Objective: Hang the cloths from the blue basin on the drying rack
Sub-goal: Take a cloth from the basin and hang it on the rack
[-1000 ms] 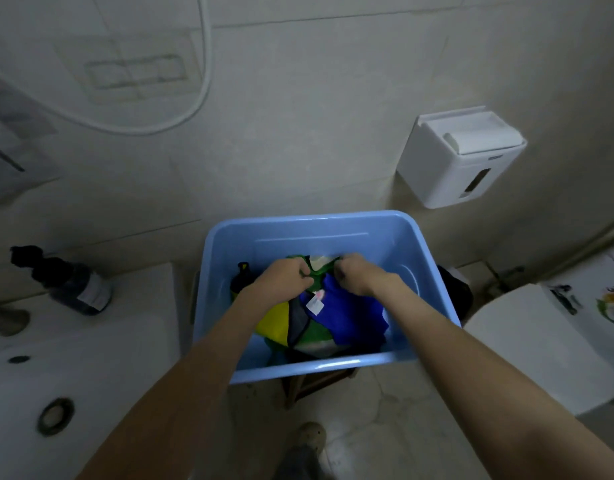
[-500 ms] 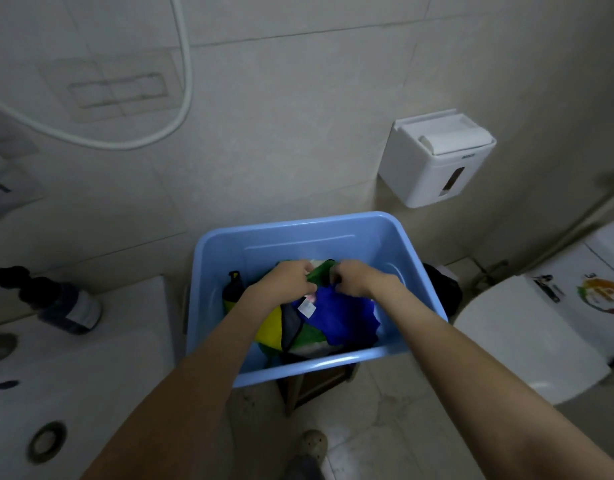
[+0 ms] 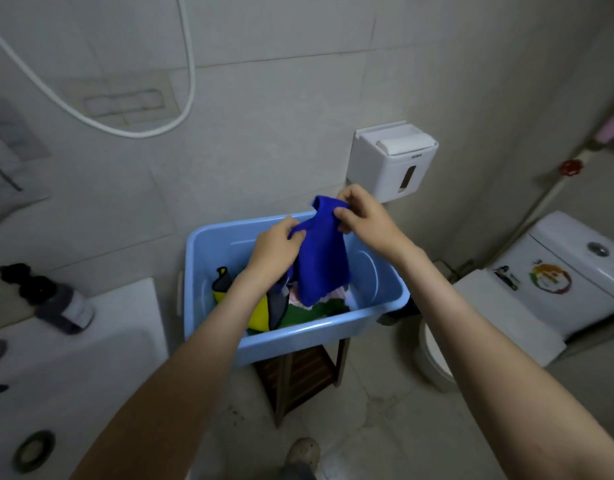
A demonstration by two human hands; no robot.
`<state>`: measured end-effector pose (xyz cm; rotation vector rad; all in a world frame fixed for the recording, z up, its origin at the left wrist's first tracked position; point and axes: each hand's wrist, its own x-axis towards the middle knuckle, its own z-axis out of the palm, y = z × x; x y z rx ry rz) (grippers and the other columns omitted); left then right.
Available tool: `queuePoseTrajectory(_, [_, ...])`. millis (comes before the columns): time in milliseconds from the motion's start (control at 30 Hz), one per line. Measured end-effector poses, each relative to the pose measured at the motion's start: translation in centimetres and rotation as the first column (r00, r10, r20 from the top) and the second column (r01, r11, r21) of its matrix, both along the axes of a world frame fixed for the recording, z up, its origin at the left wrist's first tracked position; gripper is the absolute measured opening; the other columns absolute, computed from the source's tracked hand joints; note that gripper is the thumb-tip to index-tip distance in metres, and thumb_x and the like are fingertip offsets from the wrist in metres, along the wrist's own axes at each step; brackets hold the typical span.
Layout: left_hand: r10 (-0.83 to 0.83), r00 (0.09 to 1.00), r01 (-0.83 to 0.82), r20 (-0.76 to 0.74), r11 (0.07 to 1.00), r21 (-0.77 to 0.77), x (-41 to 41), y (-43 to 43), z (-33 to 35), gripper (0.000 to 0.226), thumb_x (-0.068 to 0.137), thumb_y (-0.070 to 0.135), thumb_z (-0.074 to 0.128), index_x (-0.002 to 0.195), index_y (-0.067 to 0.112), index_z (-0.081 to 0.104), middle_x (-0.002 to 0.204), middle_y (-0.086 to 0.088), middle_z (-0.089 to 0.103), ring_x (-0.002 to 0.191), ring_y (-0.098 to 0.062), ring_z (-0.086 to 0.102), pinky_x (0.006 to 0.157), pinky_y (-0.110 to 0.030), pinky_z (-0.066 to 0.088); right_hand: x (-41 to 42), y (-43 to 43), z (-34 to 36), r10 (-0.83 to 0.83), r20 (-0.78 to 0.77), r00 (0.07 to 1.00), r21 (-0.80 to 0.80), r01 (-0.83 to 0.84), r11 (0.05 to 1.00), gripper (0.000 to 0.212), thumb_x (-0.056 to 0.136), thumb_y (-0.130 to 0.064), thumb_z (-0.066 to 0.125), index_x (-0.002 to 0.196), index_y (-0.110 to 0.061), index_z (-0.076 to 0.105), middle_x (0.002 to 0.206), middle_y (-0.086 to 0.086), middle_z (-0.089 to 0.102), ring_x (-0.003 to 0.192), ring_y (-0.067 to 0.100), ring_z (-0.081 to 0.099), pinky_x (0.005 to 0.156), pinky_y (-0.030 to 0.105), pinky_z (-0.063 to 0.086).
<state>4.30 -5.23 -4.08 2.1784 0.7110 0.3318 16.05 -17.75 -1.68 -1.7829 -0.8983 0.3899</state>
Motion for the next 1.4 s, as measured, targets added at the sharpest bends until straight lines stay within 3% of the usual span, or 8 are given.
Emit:
queuePoseTrajectory(200, [-0.003, 0.987, -0.006, 0.159, 0.999, 0.051, -2.5, -0.9, 2.9, 0.014, 0.095, 0.019, 0.05, 0.095, 0.01, 0.061, 0.079, -0.008, 0.06, 0.086, -0.031, 0.058, 0.066, -0.032, 0.031, -1.7, -1.1, 0.6, -0.033, 0.193, 0.981, -0.077, 0.049, 0.996, 0.05, 0.068, -0.014, 0.081, 0.092, -0.021, 0.038, 0.094, 0.003, 0.047, 0.084, 0.018, 0.044, 0.071, 0.03, 0.039])
queuePoseTrajectory(333, [-0.056, 0.984, 0.039, 0.169, 0.994, 0.104, -3.4, -1.2, 3.4, 0.018, 0.097, 0.021, 0.049, 0.096, 0.006, 0.059, 0.09, -0.017, 0.065, 0.089, -0.031, 0.058, 0.072, -0.033, 0.035, -2.7, -1.1, 1.1, -0.105, 0.359, 0.927, -0.084, 0.145, 0.986, 0.035, 0.077, -0.013, 0.073, 0.081, -0.016, 0.038, 0.087, 0.002, 0.043, 0.085, 0.019, 0.04, 0.068, 0.028, 0.029])
queuePoseTrajectory(533, [-0.26, 0.961, 0.265, -0.089, 0.963, 0.045, -3.6, 0.5, 2.6, 0.022, 0.091, 0.032, 0.059, 0.097, 0.01, 0.059, 0.095, -0.012, 0.064, 0.094, -0.026, 0.058, 0.067, -0.029, 0.033, -3.7, -1.7, 2.6, -0.165, 0.282, 0.945, -0.045, 0.185, 0.982, 0.031, 0.078, 0.001, 0.054, 0.064, -0.018, 0.035, 0.064, -0.002, 0.042, 0.064, 0.013, 0.036, 0.06, 0.03, 0.029])
queuePoseTrajectory(633, [-0.327, 0.923, 0.358, -0.203, 0.923, 0.14, -3.0, 1.8, 1.7, 0.02, 0.091, 0.025, 0.058, 0.074, 0.016, 0.051, 0.077, -0.008, 0.05, 0.094, -0.033, 0.055, 0.063, -0.03, 0.025, -3.4, -2.4, 3.3, -0.243, 0.213, 0.946, 0.03, 0.242, 0.97, 0.025, 0.081, -0.003, 0.055, 0.064, -0.002, 0.037, 0.064, 0.01, 0.04, 0.068, 0.012, 0.032, 0.06, 0.027, 0.027])
queuePoseTrajectory(867, [-0.192, 0.96, 0.177, 0.206, 0.98, 0.092, -0.3, 0.7, 4.1, 0.03, 0.096, 0.02, 0.048, 0.068, 0.016, 0.038, 0.058, -0.005, 0.043, 0.072, -0.036, 0.049, 0.061, -0.034, 0.023, -3.7, -5.9, 5.1, -0.428, 0.01, 0.904, 0.318, 0.403, 0.858, 0.036, 0.081, -0.003, 0.064, 0.06, -0.017, 0.038, 0.058, 0.009, 0.041, 0.066, 0.014, 0.038, 0.057, 0.029, 0.028])
queuePoseTrajectory(1033, [-0.286, 0.868, 0.276, 0.407, 0.958, 0.084, 0.3, -3.9, 6.6, 0.039, 0.094, 0.017, 0.051, 0.062, 0.018, 0.029, 0.052, 0.002, 0.032, 0.054, -0.014, 0.03, 0.054, -0.029, 0.022, -7.2, -11.7, 7.0, -0.521, -0.094, 0.848, 0.372, 0.516, 0.772, 0.026, 0.082, 0.003, 0.059, 0.084, -0.022, 0.052, 0.087, 0.022, 0.061, 0.081, 0.022, 0.057, 0.07, 0.033, 0.044])
queuePoseTrajectory(1133, [-0.378, 0.81, 0.395, 0.448, 0.917, 0.059, -0.5, -7.5, 7.3, 0.035, 0.093, 0.02, 0.05, 0.065, 0.016, 0.03, 0.054, 0.004, 0.029, 0.051, -0.009, 0.029, 0.051, -0.023, 0.026, -10.3, -15.6, 8.0, -0.564, -0.089, 0.821, 0.321, 0.559, 0.764, 0.036, 0.088, 0.008, 0.05, 0.101, -0.025, 0.061, 0.095, 0.003, 0.071, 0.083, 0.024, 0.063, 0.068, 0.035, 0.047])
queuePoseTrajectory(1400, [-0.574, 0.714, 0.619, 0.401, 0.785, 0.023, -6.8, -16.4, 7.7, 0.037, 0.093, 0.021, 0.049, 0.063, 0.02, 0.028, 0.055, 0.004, 0.029, 0.054, -0.008, 0.027, 0.051, -0.022, 0.026, -21.1, -25.2, 7.3, -0.77, -0.096, 0.63, 0.194, 0.771, 0.607, 0.026, 0.089, 0.001, 0.051, 0.069, -0.017, 0.052, 0.05, -0.01, 0.045, 0.044, 0.009, 0.033, 0.041, 0.022, 0.022])
